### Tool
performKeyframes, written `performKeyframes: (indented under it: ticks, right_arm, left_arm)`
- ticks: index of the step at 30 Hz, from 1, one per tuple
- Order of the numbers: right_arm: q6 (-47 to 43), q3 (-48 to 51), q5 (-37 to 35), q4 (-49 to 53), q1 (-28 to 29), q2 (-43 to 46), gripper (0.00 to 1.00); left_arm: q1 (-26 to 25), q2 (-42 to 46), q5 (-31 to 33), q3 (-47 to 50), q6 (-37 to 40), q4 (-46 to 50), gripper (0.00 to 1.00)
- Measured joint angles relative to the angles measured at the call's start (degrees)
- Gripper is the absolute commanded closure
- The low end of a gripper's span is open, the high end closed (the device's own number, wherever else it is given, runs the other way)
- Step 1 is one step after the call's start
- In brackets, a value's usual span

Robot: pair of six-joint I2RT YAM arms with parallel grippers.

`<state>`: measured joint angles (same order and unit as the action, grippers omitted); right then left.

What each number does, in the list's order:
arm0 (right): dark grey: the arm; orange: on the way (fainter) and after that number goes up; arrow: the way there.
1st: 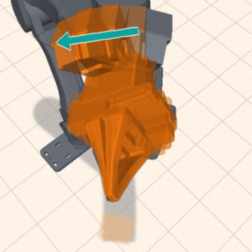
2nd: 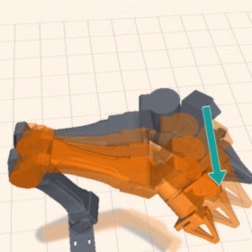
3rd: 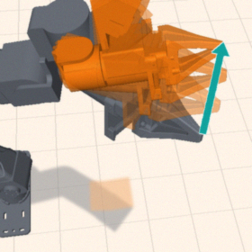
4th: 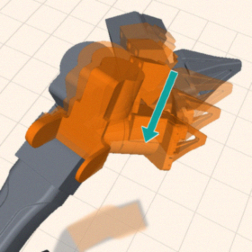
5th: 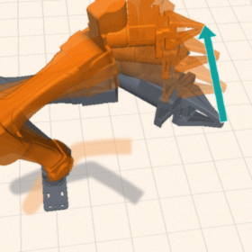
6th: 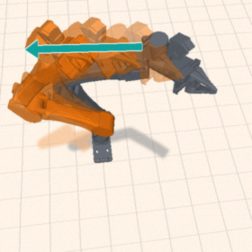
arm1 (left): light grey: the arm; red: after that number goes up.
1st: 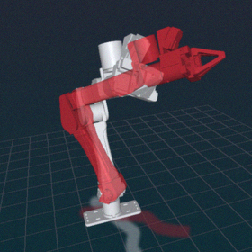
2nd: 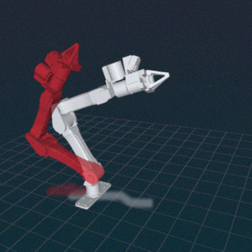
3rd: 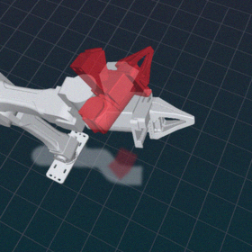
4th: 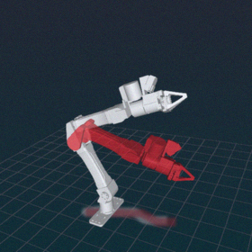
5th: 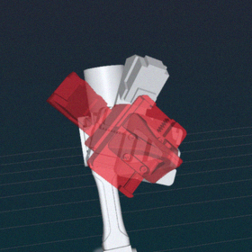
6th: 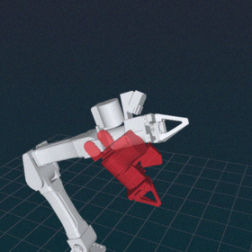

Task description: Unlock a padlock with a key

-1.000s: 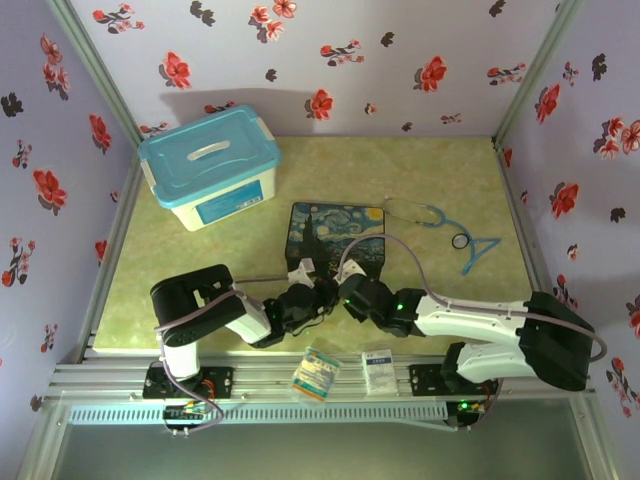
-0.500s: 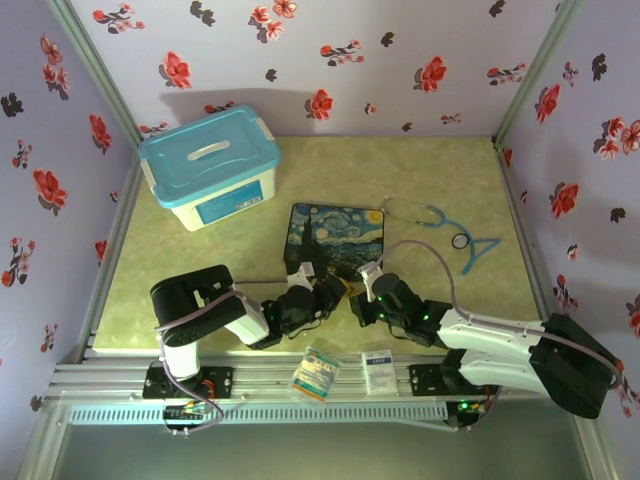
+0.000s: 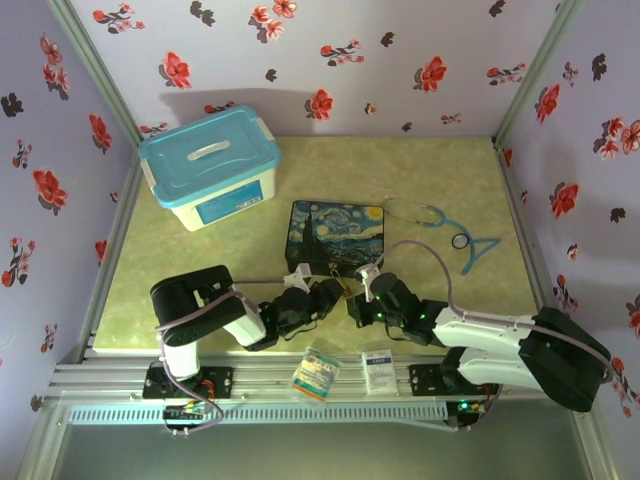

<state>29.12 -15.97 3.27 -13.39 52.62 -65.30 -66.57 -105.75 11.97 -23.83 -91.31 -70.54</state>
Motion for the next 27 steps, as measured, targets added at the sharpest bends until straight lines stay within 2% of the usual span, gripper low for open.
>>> performKeyframes:
  ticks: [6, 9, 11, 13, 16, 18, 24, 27]
  right_arm:
    - [1.2, 0.26, -0.92, -2.27, 1.31, -2.64, 0.91]
    - [1.53, 0.26, -1.77, -2.91, 1.88, -3.82, 0.91]
    - [1.57, 0.26, -2.38, -3.26, 1.92, -4.66, 0.9]
    - [1.81, 0.26, -2.64, -3.87, 2.19, -5.35, 0.83]
    - [3.13, 0.26, -2.69, -4.31, 2.49, -5.86, 0.62]
    - [4.04, 0.07, -2.84, -3.48, 2.73, -5.38, 0.56]
    - [7.19, -0.59, -4.57, 5.2, 1.38, 4.59, 0.5]
    - [8.22, -1.6, -5.97, 9.97, 0.48, 9.79, 0.48]
  left_arm:
    - [0.42, -1.68, -0.28, -0.79, 1.73, -0.28, 0.77]
    - [0.66, -1.9, -0.66, -1.66, 2.95, 1.25, 0.89]
    - [0.76, -1.66, -0.76, -1.95, 4.61, 2.36, 0.92]
    - [0.85, -0.83, -0.94, -2.16, 6.14, 4.15, 0.93]
    - [1.11, 2.23, -1.33, -3.15, 8.59, 10.27, 0.93]
    - [1.42, 5.01, -1.55, -4.22, 10.51, 16.44, 0.93]
    - [2.99, 13.57, -1.53, -6.8, 17.0, 35.34, 0.92]
    - [4.28, 15.34, -1.66, -6.93, 19.43, 40.39, 0.93]
